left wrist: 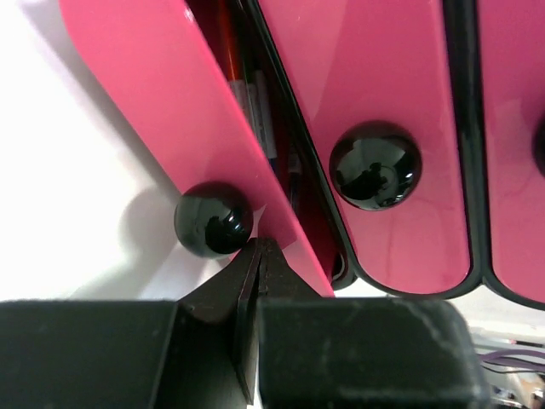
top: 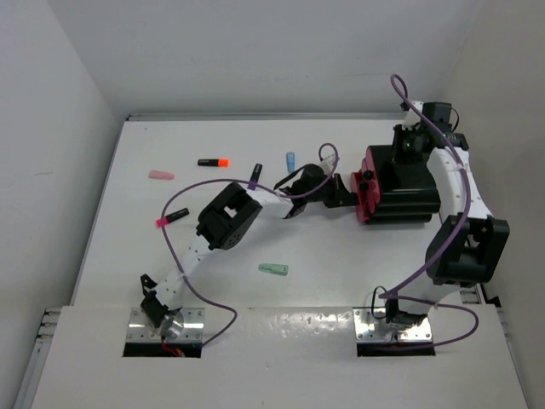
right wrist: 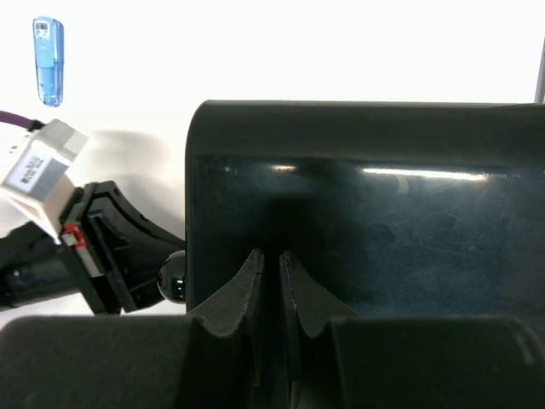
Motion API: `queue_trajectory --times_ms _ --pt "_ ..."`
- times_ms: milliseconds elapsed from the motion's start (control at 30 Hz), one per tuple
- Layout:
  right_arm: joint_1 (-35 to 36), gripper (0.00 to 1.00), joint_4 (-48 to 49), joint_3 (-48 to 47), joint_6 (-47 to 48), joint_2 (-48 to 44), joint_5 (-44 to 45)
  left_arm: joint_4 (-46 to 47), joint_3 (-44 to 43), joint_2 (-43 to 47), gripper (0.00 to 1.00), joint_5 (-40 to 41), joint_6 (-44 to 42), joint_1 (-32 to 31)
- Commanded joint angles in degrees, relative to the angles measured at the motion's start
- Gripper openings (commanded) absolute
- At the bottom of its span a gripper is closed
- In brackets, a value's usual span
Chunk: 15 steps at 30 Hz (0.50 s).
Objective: Sort the stationery into containers
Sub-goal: Close the drawer in the storage box.
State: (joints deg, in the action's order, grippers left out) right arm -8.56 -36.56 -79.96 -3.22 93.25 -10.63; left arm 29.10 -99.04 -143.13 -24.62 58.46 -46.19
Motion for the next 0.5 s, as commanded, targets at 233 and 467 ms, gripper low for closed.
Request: queue_trajectory --times_ms 233,467 --pt "-0.58 0.12 -16.44 4.99 0.94 7.82 2.46 11.5 -2.03 -3.12 0.07 -0.25 5.61 -1.7" --pt "-0.67 0.12 -16.88 4.47 0.94 8.17 2.37 10.36 -4.4 -4.53 0.25 -1.39 5.26 -2.23"
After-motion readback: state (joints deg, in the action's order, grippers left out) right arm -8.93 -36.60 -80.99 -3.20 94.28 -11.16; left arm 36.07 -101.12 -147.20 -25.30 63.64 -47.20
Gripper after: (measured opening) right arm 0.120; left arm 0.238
